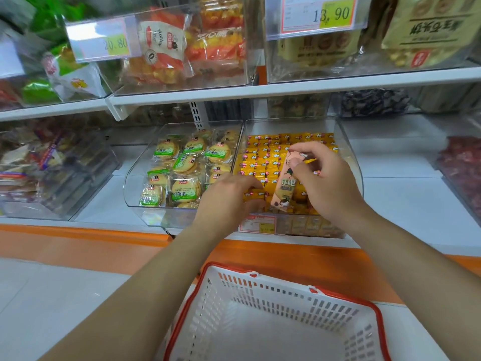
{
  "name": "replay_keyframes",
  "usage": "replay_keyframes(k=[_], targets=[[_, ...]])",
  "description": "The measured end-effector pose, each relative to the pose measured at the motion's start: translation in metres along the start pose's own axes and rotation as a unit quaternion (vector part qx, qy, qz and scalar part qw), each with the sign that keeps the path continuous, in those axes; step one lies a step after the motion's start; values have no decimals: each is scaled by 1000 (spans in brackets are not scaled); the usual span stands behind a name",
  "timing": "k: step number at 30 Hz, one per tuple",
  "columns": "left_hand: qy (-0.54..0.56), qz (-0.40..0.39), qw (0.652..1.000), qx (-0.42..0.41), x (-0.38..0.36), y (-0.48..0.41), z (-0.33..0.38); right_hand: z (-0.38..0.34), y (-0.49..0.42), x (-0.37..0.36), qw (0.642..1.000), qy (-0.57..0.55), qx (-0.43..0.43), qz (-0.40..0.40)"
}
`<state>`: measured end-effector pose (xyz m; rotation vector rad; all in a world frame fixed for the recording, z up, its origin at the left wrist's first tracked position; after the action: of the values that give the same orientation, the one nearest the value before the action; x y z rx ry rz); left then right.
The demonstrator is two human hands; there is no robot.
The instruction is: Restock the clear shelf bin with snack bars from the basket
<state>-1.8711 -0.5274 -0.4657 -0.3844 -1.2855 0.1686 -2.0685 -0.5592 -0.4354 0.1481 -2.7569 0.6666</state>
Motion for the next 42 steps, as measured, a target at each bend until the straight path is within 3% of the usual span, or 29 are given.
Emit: replay_keyframes(k=[3,5,7,11,16,22,25,30,34,39,42], targets=[[44,-17,999,8,9,6,-11,-9,-3,-2,999,-24,20,35],[109,19,992,68,19,20,-28,-14,-4,-8,997,-51,24,44],[143,40,980,132,23,34,-47,-19,-5,-18,996,-82,29,34],[164,3,967,193,20,47,-69,-23,-10,-45,997,-70,29,0],[138,-53,976,162,12,46,-66,-27,-15,-59,985,120,104,-70],[101,-83,984,118,8,40,-59,-22,-10,-70,952,237,148,-125],[107,-70,986,111,11,37,-58,-9,-5,-79,943,261,116,-172],[148,0,985,93,20,36,-53,-1,-10,-74,919,339,99,-175],[146,63,985,62,23,30,-40,3,-6,-74,924,299,61,-229],[128,55,990,26,17,23,-30,9,-5,-60,951,118,-65,-280],[129,59,990,20,16,22,-30,8,-27,-53,963,67,-53,-256]])
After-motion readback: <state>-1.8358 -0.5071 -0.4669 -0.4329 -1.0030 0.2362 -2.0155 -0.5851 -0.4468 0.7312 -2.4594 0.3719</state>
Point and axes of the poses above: each hand's wrist, its own y-axis away from the middle knuckle, its own x-axis out of the back of the hand, z = x × y, the point moved 2 cm from there along -y, towards the middle knuckle, and after that the axes turned 2 degrees about -y, right-handed, at the moved point
